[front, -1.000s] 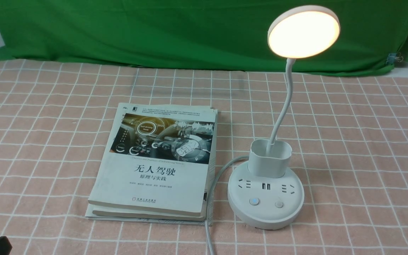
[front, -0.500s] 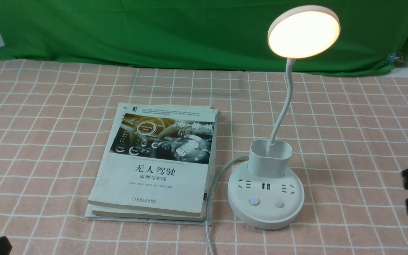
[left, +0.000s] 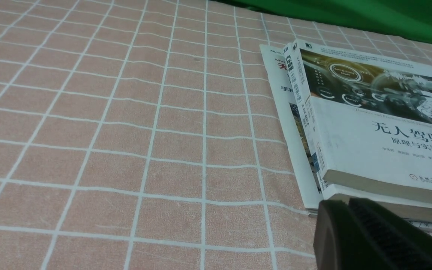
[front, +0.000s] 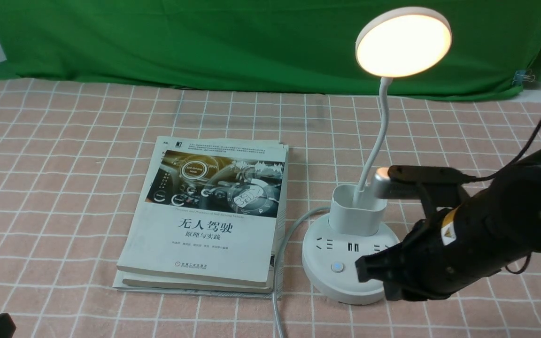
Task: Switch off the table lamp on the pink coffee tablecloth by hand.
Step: 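Press the power button on the lamp base to turn the lamp off with the right gripper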
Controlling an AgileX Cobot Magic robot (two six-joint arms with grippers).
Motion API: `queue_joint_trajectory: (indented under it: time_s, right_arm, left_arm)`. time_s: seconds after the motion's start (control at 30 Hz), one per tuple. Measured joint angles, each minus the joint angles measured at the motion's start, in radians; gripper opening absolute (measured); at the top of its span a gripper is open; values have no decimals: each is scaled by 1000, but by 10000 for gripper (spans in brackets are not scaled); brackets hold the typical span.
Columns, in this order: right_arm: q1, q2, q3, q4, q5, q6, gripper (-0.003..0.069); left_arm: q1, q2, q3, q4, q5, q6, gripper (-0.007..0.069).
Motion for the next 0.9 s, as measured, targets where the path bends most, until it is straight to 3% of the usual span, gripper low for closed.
queue_joint_trajectory:
  time_s: [0.27,0.6,0.9]
  right_arm:
    - [1,54,-20,-11,-150,0,63]
    - [-37,121,-20,-33,-195,-21,64]
    - [-37,128,-98,-79,-31,-88,43]
  left_arm:
    - [0,0,0,0,0,0,6]
    - [0,0,0,0,0,0,6]
    - [0,0,0,0,0,0,6]
